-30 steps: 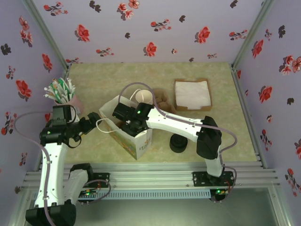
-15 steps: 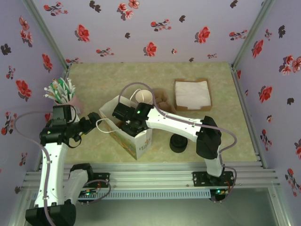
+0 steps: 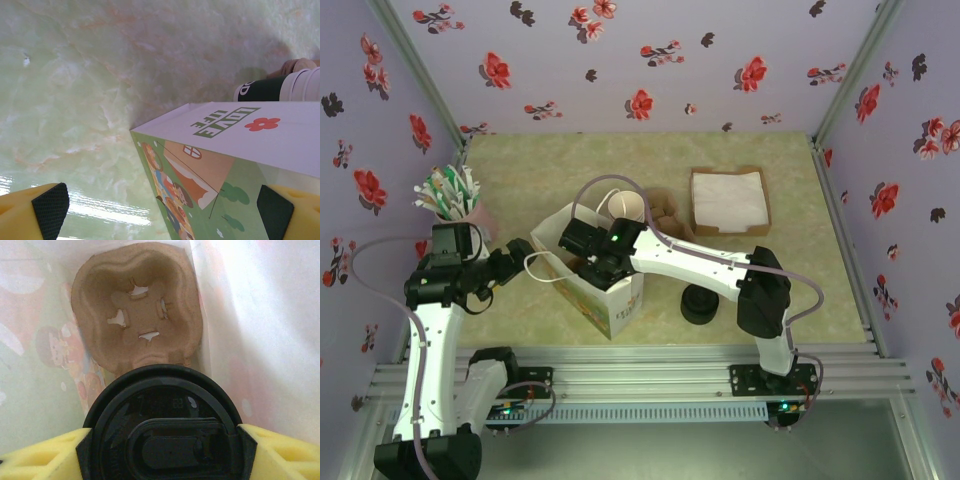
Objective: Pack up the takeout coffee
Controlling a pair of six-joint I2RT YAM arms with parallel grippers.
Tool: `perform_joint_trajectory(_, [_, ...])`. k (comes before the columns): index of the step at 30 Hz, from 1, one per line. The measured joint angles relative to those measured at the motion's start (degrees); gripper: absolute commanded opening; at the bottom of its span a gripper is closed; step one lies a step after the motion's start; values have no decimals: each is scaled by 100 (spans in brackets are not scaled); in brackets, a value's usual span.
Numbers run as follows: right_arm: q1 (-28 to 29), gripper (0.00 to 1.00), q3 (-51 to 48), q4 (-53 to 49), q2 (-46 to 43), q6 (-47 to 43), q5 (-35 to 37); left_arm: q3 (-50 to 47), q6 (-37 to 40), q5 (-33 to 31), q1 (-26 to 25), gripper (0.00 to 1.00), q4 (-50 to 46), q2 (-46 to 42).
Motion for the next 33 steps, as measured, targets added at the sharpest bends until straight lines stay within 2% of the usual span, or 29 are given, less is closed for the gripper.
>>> perform_joint_trajectory(33, [2, 72, 601, -1005, 280, 87, -348, 0, 0, 0, 0, 99, -2, 0])
